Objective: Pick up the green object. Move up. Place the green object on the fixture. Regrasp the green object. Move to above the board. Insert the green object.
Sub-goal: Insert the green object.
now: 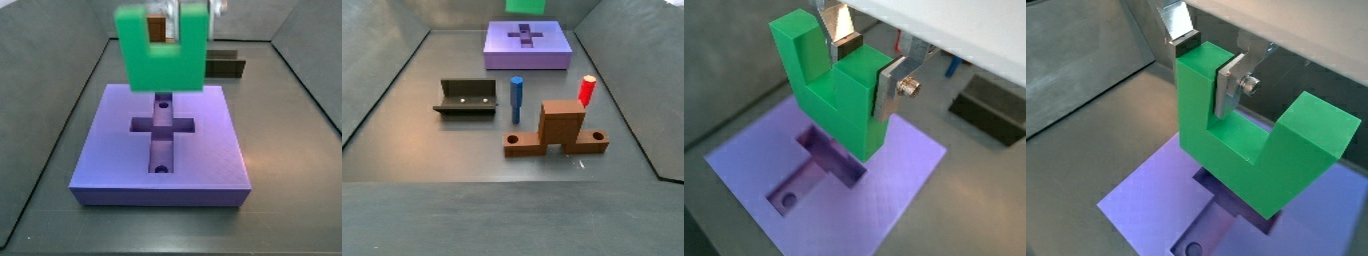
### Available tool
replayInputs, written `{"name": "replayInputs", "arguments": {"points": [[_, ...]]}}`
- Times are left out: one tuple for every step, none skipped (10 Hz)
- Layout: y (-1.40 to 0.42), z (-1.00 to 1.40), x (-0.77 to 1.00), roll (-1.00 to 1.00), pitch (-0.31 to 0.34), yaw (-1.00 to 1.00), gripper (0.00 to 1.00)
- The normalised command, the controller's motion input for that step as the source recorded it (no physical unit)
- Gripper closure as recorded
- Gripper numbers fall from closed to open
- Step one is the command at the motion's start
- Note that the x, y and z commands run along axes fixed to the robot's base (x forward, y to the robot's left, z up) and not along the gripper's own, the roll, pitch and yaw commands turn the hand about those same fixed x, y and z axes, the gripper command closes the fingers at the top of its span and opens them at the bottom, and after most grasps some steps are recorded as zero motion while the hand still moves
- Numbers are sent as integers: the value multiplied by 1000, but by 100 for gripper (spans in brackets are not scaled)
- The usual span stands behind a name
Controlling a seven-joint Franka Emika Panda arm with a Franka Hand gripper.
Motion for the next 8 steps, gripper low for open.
{"name": "replayInputs", "arguments": {"points": [[0,-711,0,0,-266,126,100],[0,-697,-29,0,-279,137,100],[-49,-683,-177,0,-290,111,100],[-223,-560,-37,0,-229,291,100],[-366,-451,17,131,-259,274,100],[-191,-423,106,246,-284,171,100],[0,-277,54,311,-211,63,100],[54,-120,-100,424,-147,23,100]]}}
